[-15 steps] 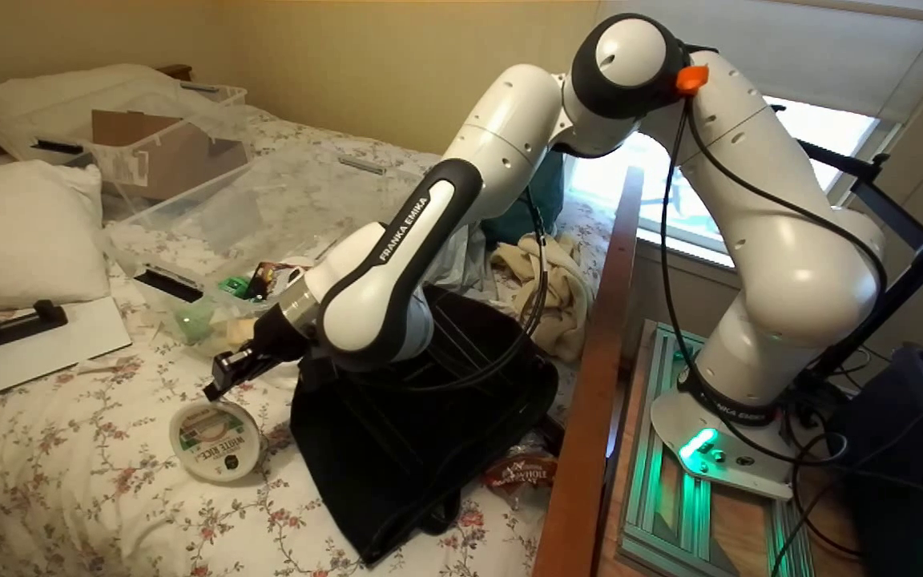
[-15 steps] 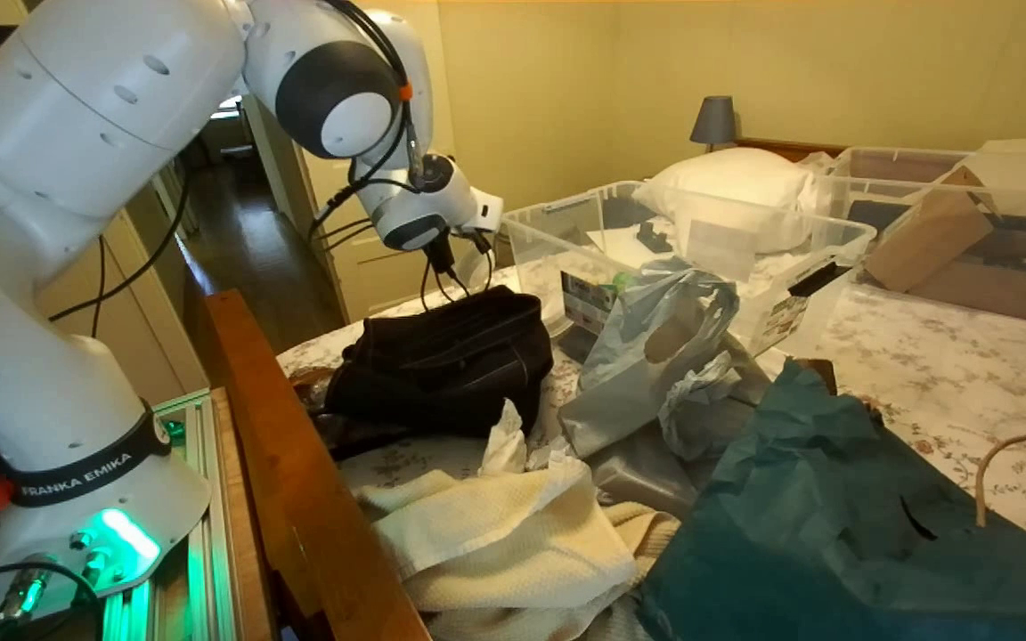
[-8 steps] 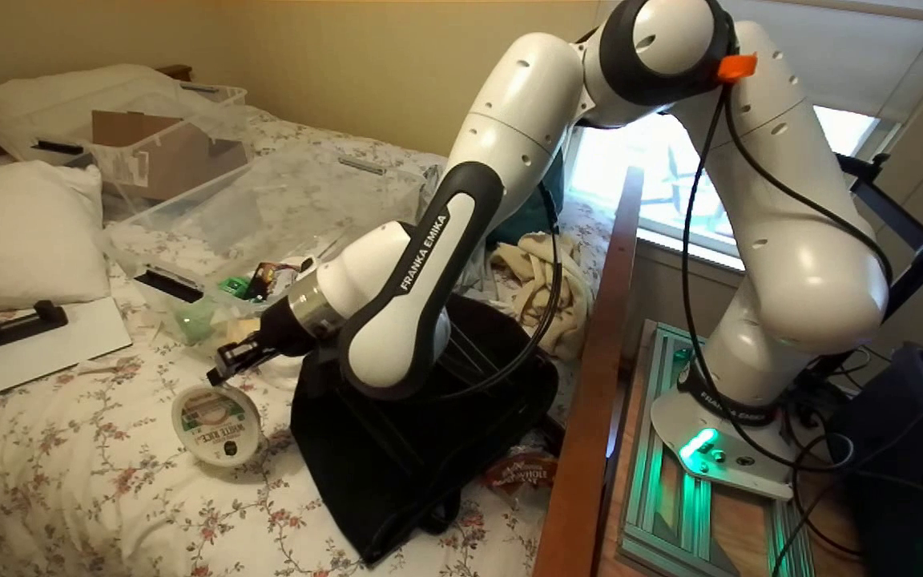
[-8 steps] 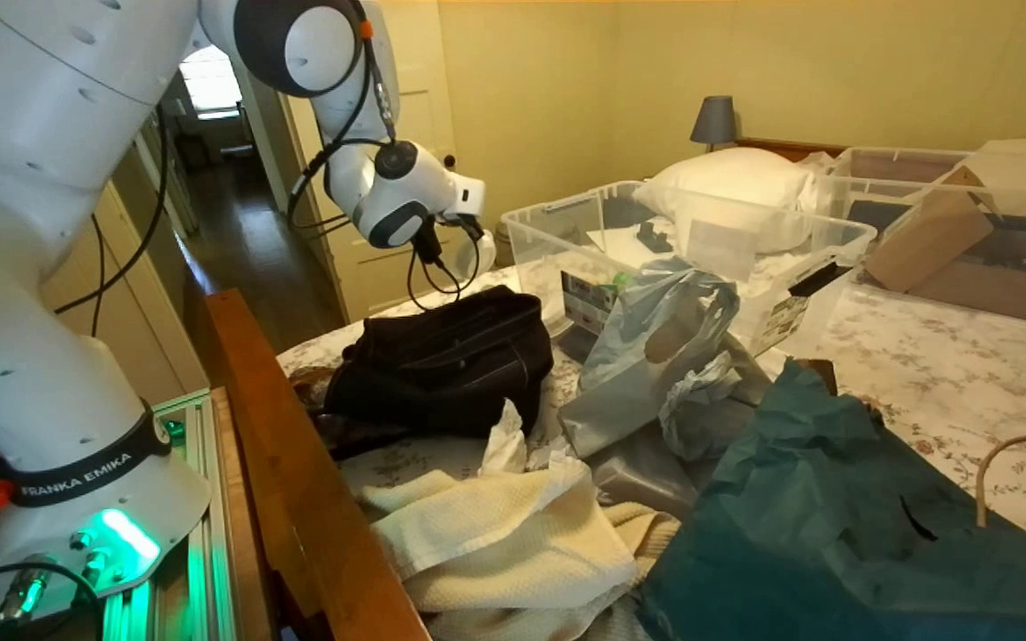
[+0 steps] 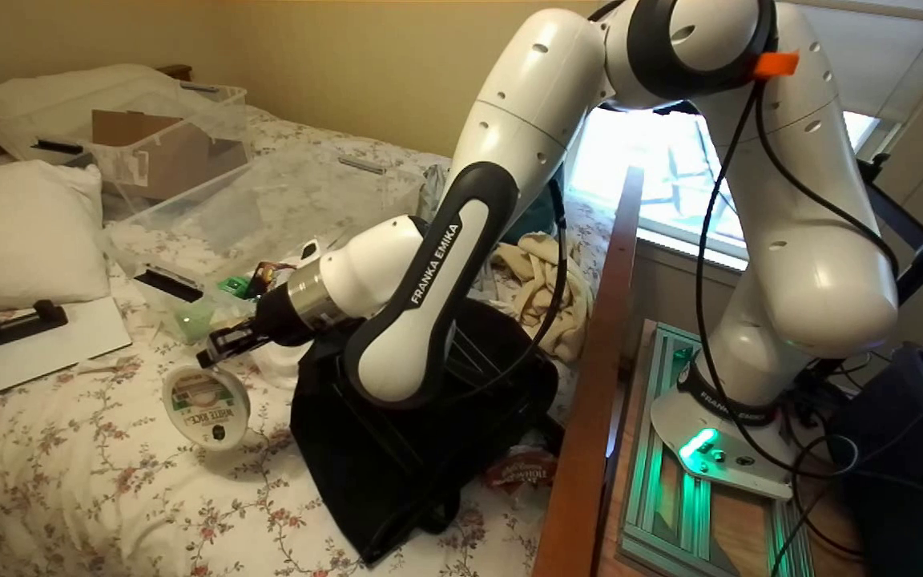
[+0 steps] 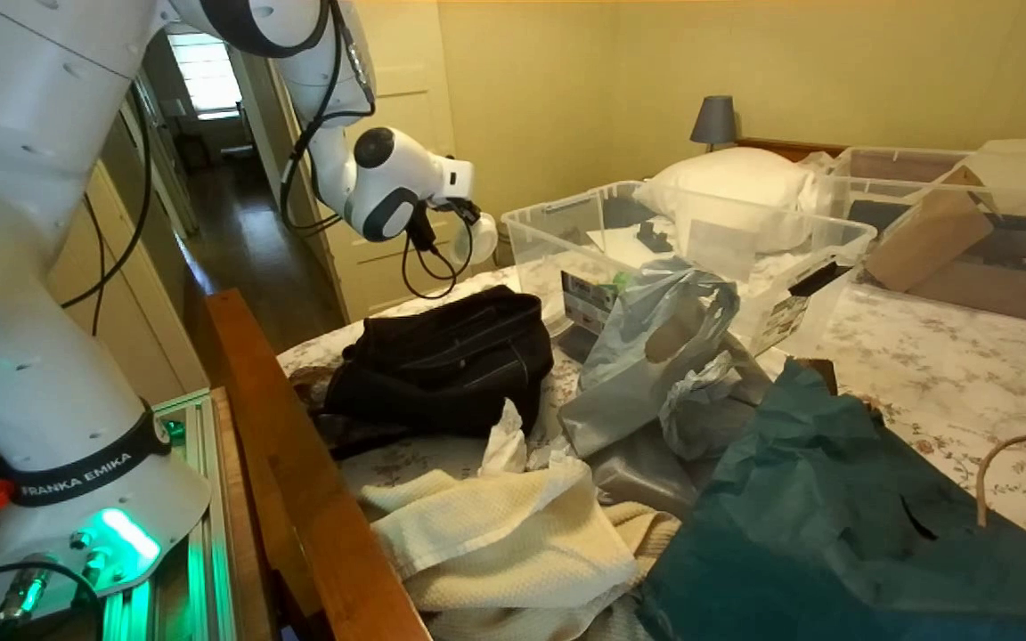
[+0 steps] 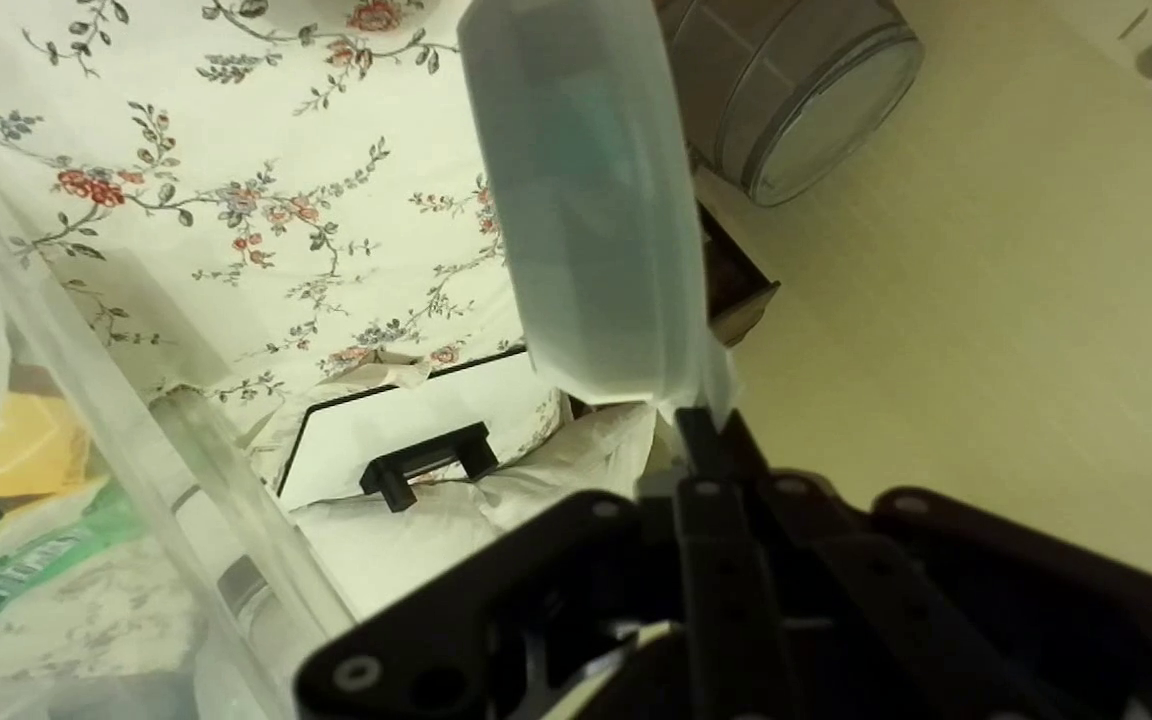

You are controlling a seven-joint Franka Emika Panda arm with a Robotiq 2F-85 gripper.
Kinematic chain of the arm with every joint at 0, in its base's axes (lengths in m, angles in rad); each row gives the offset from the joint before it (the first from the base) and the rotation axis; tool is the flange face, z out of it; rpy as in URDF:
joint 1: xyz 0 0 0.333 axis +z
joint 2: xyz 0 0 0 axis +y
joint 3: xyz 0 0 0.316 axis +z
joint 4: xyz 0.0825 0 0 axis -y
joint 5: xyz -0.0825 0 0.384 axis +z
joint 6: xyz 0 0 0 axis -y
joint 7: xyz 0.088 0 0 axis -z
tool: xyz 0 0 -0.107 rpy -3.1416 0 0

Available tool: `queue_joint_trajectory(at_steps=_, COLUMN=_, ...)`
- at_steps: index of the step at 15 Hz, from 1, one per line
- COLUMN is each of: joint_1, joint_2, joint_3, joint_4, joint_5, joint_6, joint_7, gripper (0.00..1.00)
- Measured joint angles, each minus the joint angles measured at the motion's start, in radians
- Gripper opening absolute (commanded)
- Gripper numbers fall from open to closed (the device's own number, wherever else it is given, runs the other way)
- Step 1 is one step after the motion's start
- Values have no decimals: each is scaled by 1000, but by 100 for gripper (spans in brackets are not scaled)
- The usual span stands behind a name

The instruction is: Put the white bowl in the storage box

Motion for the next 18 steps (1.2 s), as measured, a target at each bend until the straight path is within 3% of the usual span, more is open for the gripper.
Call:
queue_joint_trajectory(at_steps=6, joint_1=7, joint_2=0, joint_3=-20, joint_4=-1, joint_5=-6, joint_6=13, joint_7=37, gripper=0)
queue_joint_trajectory(at_steps=18, joint_1=21, joint_2=6, joint_3=-76, joint_4=-3, joint_5=-25, joint_6=379, joint_7=323, gripper=0)
